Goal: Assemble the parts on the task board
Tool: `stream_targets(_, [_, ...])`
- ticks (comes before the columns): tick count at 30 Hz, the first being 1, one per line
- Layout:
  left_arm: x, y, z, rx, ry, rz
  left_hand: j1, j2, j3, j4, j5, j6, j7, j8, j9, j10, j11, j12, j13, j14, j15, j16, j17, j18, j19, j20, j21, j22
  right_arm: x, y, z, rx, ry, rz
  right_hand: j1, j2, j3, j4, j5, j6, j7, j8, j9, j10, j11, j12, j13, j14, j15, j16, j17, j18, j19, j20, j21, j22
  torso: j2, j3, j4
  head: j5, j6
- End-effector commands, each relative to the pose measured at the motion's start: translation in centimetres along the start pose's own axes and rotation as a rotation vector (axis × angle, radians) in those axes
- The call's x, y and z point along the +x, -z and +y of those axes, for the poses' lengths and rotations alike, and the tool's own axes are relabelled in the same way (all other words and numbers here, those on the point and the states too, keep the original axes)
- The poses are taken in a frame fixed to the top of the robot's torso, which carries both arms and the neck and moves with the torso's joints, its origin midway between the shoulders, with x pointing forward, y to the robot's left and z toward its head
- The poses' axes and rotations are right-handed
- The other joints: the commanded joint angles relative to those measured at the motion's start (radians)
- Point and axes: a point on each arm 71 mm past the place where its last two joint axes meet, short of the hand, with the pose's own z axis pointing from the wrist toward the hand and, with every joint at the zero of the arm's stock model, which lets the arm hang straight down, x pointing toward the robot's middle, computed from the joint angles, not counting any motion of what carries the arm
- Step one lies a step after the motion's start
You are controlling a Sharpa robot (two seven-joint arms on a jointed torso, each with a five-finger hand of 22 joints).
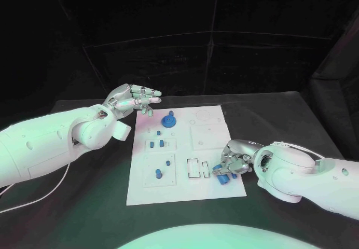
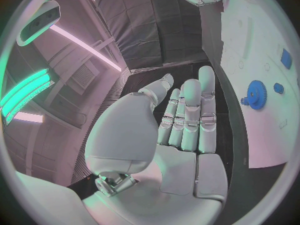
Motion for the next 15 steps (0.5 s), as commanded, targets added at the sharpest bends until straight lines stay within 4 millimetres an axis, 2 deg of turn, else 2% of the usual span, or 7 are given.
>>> stream_targets(1, [0.09, 0.01, -0.09, 0.001, 0.009, 0.012, 0.000, 0.006, -0.003, -0.004, -0.001, -0.003, 0.006, 0.006, 0.000, -0.006, -0.001, 0.006, 0.001, -0.007, 0.003, -0.001, -0.002, 0.014, -0.001, 0.008, -0.006, -0.002, 0.79, -0.07, -0.05, 0.012, 0.045, 0.034, -0.012, 0.001, -0.006, -0.001, -0.002, 0.004, -0.004, -0.001, -0.004, 0.004, 0.000, 0.003, 0.001, 0.074, -0.004, 0.007, 0.103, -0.012, 0.006, -0.002, 0.006, 0.001, 0.001, 0.0004, -0.0017, 0.002, -0.002])
stream_targets(11, [0.06, 0.06, -0.02, -0.004, 0.011, 0.015, 0.000, 0.006, -0.003, -0.004, -0.001, -0.004, 0.006, 0.006, 0.000, -0.006, 0.000, 0.007, 0.001, -0.007, 0.003, -0.001, -0.002, 0.014, -0.001, 0.008, -0.006, -0.002, 1.31, -0.12, 0.00, 0.021, 0.085, 0.058, -0.004, 0.004, -0.006, -0.004, 0.000, 0.004, -0.006, 0.003, 0.000, 0.004, -0.001, 0.003, 0.002, 0.074, -0.005, 0.007, 0.107, -0.012, 0.006, -0.003, 0.007, 0.002, 0.000, -0.0004, -0.0010, 0.001, -0.006])
stream_targets(15, [0.07, 0.08, 0.01, -0.007, 0.012, 0.018, 0.000, 0.005, -0.004, -0.004, -0.001, -0.004, 0.006, 0.006, 0.000, -0.007, 0.000, 0.007, 0.001, -0.007, 0.003, 0.000, -0.003, 0.014, -0.001, 0.008, -0.006, -0.002, 1.29, -0.14, 0.10, 0.022, 0.098, 0.048, 0.031, 0.019, -0.004, -0.010, 0.041, 0.003, -0.008, 0.016, 0.011, 0.004, -0.004, 0.002, 0.007, 0.075, -0.008, 0.008, 0.109, -0.012, 0.006, -0.006, 0.005, 0.002, -0.001, -0.0002, -0.0017, 0.000, -0.006])
